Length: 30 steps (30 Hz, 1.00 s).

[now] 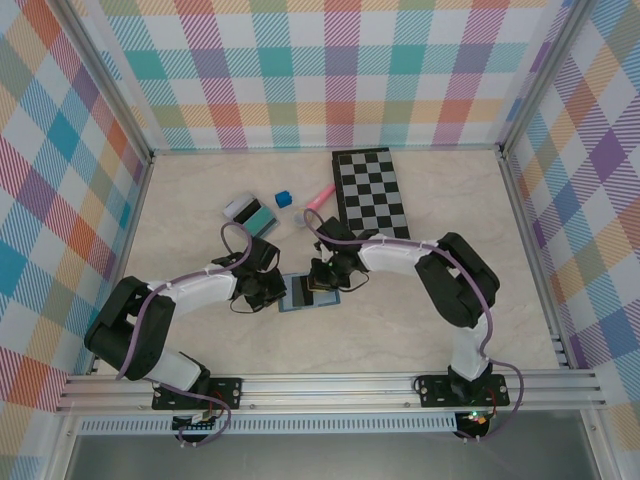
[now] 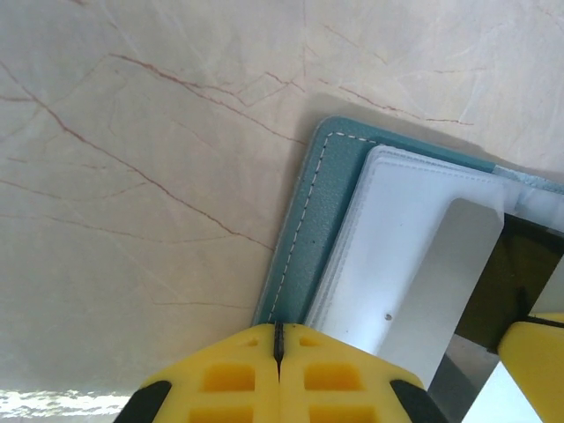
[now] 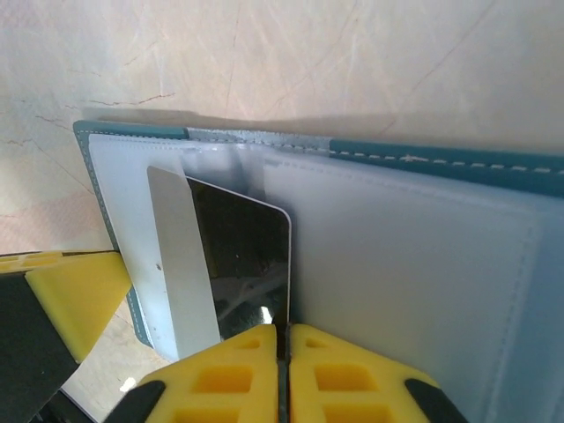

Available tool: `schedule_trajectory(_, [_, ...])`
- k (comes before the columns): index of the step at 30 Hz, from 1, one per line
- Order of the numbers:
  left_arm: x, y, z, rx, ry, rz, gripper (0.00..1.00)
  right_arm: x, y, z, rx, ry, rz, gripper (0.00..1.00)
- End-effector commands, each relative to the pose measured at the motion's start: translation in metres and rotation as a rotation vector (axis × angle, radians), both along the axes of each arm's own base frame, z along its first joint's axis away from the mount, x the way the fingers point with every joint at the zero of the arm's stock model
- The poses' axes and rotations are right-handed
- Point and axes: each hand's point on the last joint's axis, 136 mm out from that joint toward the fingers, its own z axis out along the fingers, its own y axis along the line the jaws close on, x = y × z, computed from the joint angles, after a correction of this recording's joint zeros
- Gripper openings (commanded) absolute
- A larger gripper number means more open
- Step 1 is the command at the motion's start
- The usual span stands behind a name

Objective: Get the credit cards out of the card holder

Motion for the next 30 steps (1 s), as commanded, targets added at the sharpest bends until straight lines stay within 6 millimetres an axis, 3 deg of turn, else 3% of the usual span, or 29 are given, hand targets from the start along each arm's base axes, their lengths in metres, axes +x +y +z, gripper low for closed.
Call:
schedule_trajectory(1, [-0.019,0.018,-0.025,0.109,0.077,-0.005,0.03,-0.005,0.003,-0.002,0.026,0.029,0.023,0.17])
schedule_trajectory(5, [-0.020,0.018,-0.025,0.107,0.080,-0.010,0.02,-0.005,0.003,-0.006,0.014,0.042,0.021,0.30])
schedule_trajectory(12, [-0.020,0.017,-0.027,0.107,0.087,-0.014,0.02,-0.007,0.004,-0.017,-0.008,0.074,0.027,0.33])
schedule_trajectory(22, [-0.019,0.016,-0.026,0.105,0.085,-0.018,0.02,-0.005,0.008,-0.014,0.021,0.058,0.037,0.24])
schedule_trajectory(30, [-0.017,0.016,-0.019,0.101,0.058,-0.013,0.07,0.001,-0.003,-0.008,-0.011,0.017,0.005,0.11])
